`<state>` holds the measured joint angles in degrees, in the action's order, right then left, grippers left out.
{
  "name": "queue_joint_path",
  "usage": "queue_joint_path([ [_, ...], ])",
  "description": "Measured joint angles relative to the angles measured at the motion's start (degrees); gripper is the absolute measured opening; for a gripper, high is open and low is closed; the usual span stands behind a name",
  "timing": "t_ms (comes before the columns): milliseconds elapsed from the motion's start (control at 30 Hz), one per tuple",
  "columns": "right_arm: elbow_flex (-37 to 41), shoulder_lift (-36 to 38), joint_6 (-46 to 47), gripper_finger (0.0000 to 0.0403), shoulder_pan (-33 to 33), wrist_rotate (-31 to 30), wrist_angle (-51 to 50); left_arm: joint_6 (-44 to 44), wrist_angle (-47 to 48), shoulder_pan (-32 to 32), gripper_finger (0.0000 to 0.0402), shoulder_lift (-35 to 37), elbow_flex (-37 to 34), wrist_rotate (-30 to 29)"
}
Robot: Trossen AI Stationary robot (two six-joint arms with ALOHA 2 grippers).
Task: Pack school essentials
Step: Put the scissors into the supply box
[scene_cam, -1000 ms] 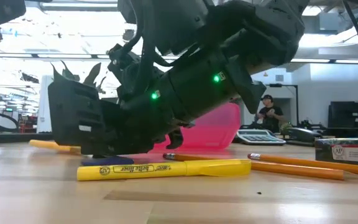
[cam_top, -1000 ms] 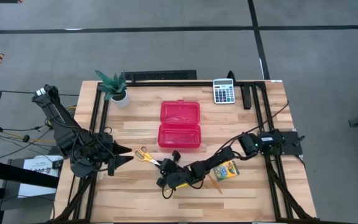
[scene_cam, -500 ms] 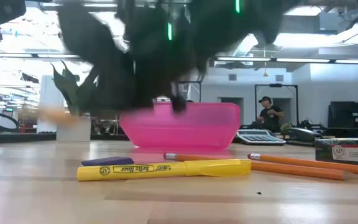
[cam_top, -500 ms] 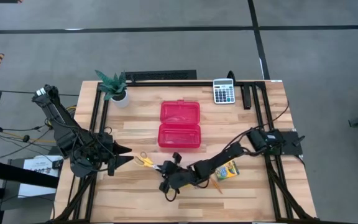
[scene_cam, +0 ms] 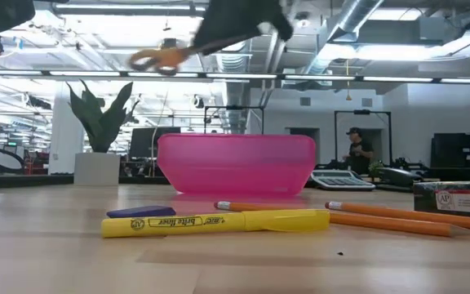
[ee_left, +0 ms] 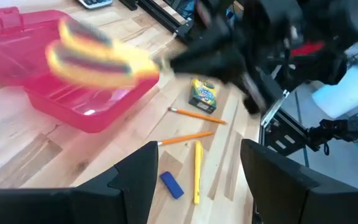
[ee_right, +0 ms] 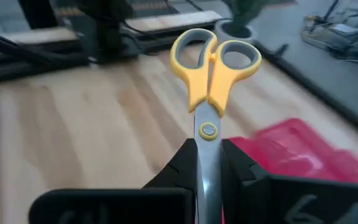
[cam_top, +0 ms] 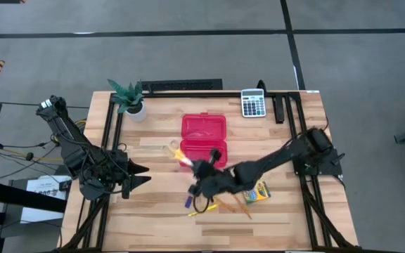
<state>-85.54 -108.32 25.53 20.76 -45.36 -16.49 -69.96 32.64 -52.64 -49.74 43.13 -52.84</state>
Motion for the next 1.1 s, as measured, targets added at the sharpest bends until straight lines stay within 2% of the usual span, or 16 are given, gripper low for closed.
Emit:
queue_joint_path([
  [133,1.22,5.27,-3.84,0.0047,-1.55,0.29,-7.22,0.48,0.0,0.01,0.0217,0.0,0.0,0.0],
  [267,8.95,12.21,-6.01,0.0046,-2.95,4.9,-5.64,0.44,-0.02,-0.01,0.0217,0.0,0.0,-0.27],
  [400,21.28,19.93,-7.76,0.0048,-3.33,7.86,1.41,0.22,-0.08,-0.01,0.0217,0.01,0.0,-2.16],
  [567,35.23,25.3,-11.44,0.005,-5.56,14.62,20.14,-2.24,-0.2,0.0,0.0217,0.0,0.0,-7.17],
  [700,43.41,23.95,-11.23,0.0051,-9.11,19.34,31.47,-3.19,-0.15,0.01,0.0217,0.0,0.0,-8.76],
  [800,46.49,22.22,-11.03,0.0051,-11.83,21.89,39.01,-4.54,-0.06,0.01,0.0217,0.0,0.0,-9.29],
  [967,47.04,16.21,-11.0,0.0051,-16.1,30.27,45.52,-4.89,0.04,0.0,0.0217,0.02,0.0,-9.44],
  [1100,47.07,11.28,-9.78,0.0052,-17.74,34.5,50.65,-4.89,0.27,0.01,0.0217,0.02,0.0,-9.02],
])
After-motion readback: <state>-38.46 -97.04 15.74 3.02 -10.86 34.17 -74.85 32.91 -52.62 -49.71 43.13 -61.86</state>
